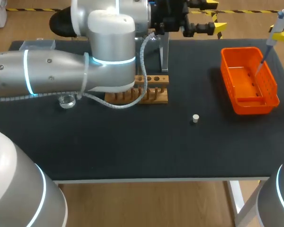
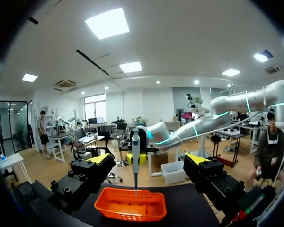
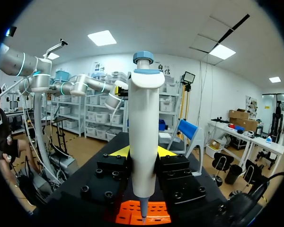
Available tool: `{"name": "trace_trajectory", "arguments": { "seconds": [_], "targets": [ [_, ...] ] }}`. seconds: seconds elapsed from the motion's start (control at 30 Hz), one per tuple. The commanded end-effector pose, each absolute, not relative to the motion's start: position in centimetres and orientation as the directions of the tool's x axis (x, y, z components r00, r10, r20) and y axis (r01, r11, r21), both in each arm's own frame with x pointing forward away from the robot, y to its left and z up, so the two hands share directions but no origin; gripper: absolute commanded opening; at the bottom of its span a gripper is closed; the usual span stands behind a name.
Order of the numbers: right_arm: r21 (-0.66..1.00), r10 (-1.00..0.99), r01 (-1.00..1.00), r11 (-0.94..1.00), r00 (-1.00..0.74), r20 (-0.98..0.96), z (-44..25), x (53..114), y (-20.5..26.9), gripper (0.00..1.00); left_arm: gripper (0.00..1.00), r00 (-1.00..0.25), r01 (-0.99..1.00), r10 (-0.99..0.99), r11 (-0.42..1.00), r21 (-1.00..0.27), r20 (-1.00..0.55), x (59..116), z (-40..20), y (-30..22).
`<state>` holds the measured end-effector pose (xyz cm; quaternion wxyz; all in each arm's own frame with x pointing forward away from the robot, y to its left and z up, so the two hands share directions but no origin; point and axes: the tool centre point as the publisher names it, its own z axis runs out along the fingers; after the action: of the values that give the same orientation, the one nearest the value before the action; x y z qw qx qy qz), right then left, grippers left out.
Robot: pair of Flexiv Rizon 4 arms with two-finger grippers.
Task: Invert the test tube, pick up the pipette, mount the tip to pipette, aspirate from beaker and dispense into the tube, eject the tip, return the pipette, and cap with the stopper.
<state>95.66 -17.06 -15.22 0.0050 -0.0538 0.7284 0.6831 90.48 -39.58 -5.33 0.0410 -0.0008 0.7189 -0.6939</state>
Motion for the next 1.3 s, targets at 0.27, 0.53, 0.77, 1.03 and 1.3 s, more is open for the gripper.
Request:
{"name": "trace_trajectory", "arguments": {
  "seconds": [0.27, 0.53, 0.77, 1.03, 1.3],
  "targets": [
    [0.995, -0.037, -0.081, 0.058, -0.996, -0.079, -15.0, 95.5, -16.5, 0.00, 1.00, -0.996, 0.055, -0.064, 0.034, -0.998, -0.058, 90.6, -5.4, -40.5],
    [0.995, -0.037, -0.079, 0.057, -0.996, -0.077, -15.0, 95.5, -16.4, 0.00, 1.00, -0.996, 0.055, -0.064, 0.034, -0.998, -0.058, 90.6, -5.4, -40.5],
    [0.995, -0.037, -0.079, 0.057, -0.996, -0.077, -15.0, 95.5, -16.4, 0.00, 1.00, -0.996, 0.055, -0.064, 0.034, -0.998, -0.058, 90.6, -5.4, -40.5],
    [0.995, -0.037, -0.079, 0.057, -0.996, -0.077, -15.0, 95.5, -16.4, 0.00, 1.00, -0.998, 0.058, 0.000, 0.030, -0.998, -0.058, 93.3, -5.3, -45.7],
    [0.995, -0.037, -0.079, 0.057, -0.996, -0.077, -15.0, 95.5, -16.4, 0.00, 1.00, -0.997, 0.043, 0.058, 0.011, -0.999, -0.042, 95.3, -5.1, -50.4]
  ]
}}
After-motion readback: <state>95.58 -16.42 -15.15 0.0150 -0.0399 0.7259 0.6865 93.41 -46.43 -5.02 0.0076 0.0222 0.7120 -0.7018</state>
